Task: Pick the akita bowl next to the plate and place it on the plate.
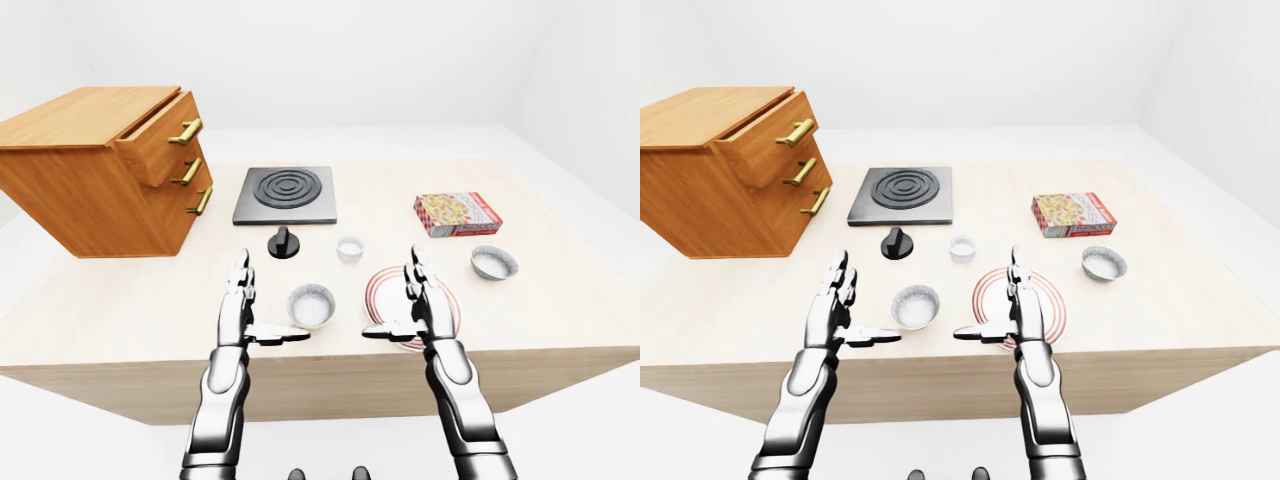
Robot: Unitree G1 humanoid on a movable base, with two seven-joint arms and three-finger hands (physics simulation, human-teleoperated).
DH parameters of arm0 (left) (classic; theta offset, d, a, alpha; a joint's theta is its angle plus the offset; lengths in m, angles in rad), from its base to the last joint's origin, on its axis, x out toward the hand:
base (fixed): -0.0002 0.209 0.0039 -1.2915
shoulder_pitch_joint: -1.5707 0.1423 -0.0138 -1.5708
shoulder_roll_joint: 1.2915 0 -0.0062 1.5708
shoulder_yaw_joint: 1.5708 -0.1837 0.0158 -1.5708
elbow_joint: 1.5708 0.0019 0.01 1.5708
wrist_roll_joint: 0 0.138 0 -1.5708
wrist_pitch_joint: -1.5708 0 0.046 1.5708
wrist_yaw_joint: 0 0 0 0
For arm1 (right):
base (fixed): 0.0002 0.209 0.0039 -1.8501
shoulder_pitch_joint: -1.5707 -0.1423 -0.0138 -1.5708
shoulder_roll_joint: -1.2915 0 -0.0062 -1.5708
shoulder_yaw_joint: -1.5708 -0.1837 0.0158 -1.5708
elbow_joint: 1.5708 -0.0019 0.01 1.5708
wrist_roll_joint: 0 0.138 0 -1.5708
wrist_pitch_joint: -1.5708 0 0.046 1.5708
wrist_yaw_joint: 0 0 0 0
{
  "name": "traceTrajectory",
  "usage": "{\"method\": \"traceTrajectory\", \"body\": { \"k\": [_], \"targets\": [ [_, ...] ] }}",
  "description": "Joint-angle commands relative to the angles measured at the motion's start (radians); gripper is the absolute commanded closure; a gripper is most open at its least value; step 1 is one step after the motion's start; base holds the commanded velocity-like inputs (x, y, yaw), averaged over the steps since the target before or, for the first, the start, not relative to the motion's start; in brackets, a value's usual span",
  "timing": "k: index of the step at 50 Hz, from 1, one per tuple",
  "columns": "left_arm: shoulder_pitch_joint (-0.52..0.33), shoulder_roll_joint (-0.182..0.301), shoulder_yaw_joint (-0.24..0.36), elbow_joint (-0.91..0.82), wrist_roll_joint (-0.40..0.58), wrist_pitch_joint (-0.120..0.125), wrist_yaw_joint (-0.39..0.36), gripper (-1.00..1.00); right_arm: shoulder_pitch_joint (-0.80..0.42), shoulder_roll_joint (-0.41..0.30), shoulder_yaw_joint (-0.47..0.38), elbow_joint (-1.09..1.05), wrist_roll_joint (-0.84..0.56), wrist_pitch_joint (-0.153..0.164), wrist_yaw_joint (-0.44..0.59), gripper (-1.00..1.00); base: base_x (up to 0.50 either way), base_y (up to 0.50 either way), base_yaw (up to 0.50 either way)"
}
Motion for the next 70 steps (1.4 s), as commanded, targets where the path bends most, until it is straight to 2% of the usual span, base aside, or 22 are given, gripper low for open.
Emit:
{"method": "traceTrajectory", "body": {
  "k": [1, 3, 6, 8, 11, 16, 18, 21, 23, 26, 29, 31, 38, 40, 43, 47, 53, 58, 60, 66, 67, 70],
  "targets": [
    [0.002, 0.010, 0.020, -0.010, -0.001, -0.007, -0.020, -1.00, -0.001, -0.011, -0.022, -0.008, 0.018, 0.006, 0.031, -1.00, 0.00, 0.00, 0.00],
    [0.001, 0.011, 0.022, 0.004, 0.001, -0.024, -0.021, -1.00, -0.001, -0.011, -0.022, -0.001, 0.019, 0.000, 0.032, -1.00, 0.00, 0.00, 0.00],
    [0.001, 0.011, 0.023, 0.007, 0.000, -0.026, -0.022, -1.00, -0.001, -0.011, -0.022, 0.005, 0.019, -0.007, 0.032, -1.00, 0.00, 0.00, 0.00],
    [0.000, 0.012, 0.023, 0.009, 0.000, -0.030, -0.022, -1.00, 0.001, -0.011, -0.022, -0.010, 0.019, 0.005, 0.032, -1.00, 0.00, 0.00, 0.00],
    [-0.001, 0.012, 0.023, 0.018, 0.001, -0.038, -0.022, -1.00, 0.003, -0.011, -0.022, -0.011, 0.020, 0.002, 0.033, -1.00, 0.00, 0.00, 0.00],
    [0.001, 0.012, 0.022, 0.008, 0.002, -0.031, -0.022, -1.00, 0.002, -0.010, -0.023, -0.002, 0.026, -0.008, 0.038, -1.00, 0.00, 0.00, 0.00],
    [-0.002, 0.013, 0.023, 0.018, 0.003, -0.040, -0.022, -1.00, 0.002, -0.010, -0.025, -0.014, 0.034, 0.006, 0.037, -1.00, 0.00, 0.00, 0.00],
    [0.001, 0.012, 0.022, -0.002, 0.004, -0.024, -0.021, -1.00, 0.002, -0.008, -0.026, -0.033, 0.042, 0.025, 0.034, -1.00, 0.00, 0.00, 0.00],
    [0.001, 0.012, 0.022, 0.003, 0.004, -0.031, -0.021, -1.00, 0.001, -0.009, -0.028, -0.036, 0.047, 0.026, 0.035, -1.00, 0.00, 0.00, 0.00],
    [0.001, 0.011, 0.022, -0.003, 0.002, -0.027, -0.022, -1.00, 0.002, -0.008, -0.028, -0.047, 0.053, 0.034, 0.034, -1.00, 0.00, 0.00, 0.00],
    [0.003, 0.010, 0.022, -0.006, 0.000, -0.028, -0.022, -1.00, 0.002, -0.008, -0.030, -0.036, 0.057, 0.024, 0.036, -1.00, 0.00, 0.00, 0.00],
    [0.003, 0.011, 0.022, 0.001, 0.001, -0.036, -0.022, -1.00, 0.003, -0.008, -0.030, -0.048, 0.063, 0.035, 0.035, -1.00, -0.03, -0.11, 0.00],
    [0.004, 0.010, 0.022, -0.007, -0.002, -0.032, -0.023, -1.00, 0.003, -0.009, -0.030, -0.044, 0.068, 0.030, 0.037, -1.00, -0.06, -0.23, 0.00],
    [0.004, 0.010, 0.022, -0.004, -0.002, -0.036, -0.023, -1.00, 0.003, -0.009, -0.031, -0.039, 0.069, 0.024, 0.038, -1.00, -0.06, -0.23, 0.00],
    [0.003, 0.011, 0.023, 0.005, -0.003, -0.045, -0.023, -1.00, 0.002, -0.009, -0.031, -0.049, 0.069, 0.034, 0.035, -1.00, -0.06, -0.23, 0.00],
    [0.004, 0.010, 0.022, 0.000, -0.003, -0.041, -0.023, -1.00, 0.005, -0.009, -0.030, -0.067, 0.071, 0.051, 0.033, -1.00, -0.06, -0.22, 0.00],
    [0.005, 0.010, 0.020, -0.013, -0.002, -0.030, -0.023, -1.00, 0.001, -0.010, -0.033, -0.052, 0.072, 0.041, 0.033, -1.00, -0.06, -0.22, 0.00],
    [0.006, 0.009, 0.019, -0.015, -0.001, -0.029, -0.022, -1.00, -0.001, -0.011, -0.035, -0.052, 0.073, 0.042, 0.033, -1.00, -0.06, -0.21, 0.00],
    [0.004, 0.010, 0.020, -0.003, 0.000, -0.039, -0.022, -1.00, -0.004, -0.012, -0.036, -0.056, 0.076, 0.051, 0.033, -1.00, -0.06, -0.22, 0.00],
    [0.007, 0.009, 0.018, -0.015, 0.003, -0.032, -0.021, -1.00, -0.011, -0.015, -0.043, -0.049, 0.079, 0.049, 0.035, -1.00, -0.06, -0.22, 0.00],
    [0.007, 0.009, 0.018, -0.007, 0.004, -0.040, -0.021, -1.00, -0.011, -0.016, -0.044, -0.050, 0.080, 0.051, 0.035, -1.00, -0.06, -0.21, 0.00],
    [0.005, 0.010, 0.018, -0.008, 0.004, -0.037, -0.021, -1.00, -0.019, -0.019, -0.050, -0.048, 0.084, 0.057, 0.035, -1.00, -0.06, -0.22, 0.00]
  ]
}}
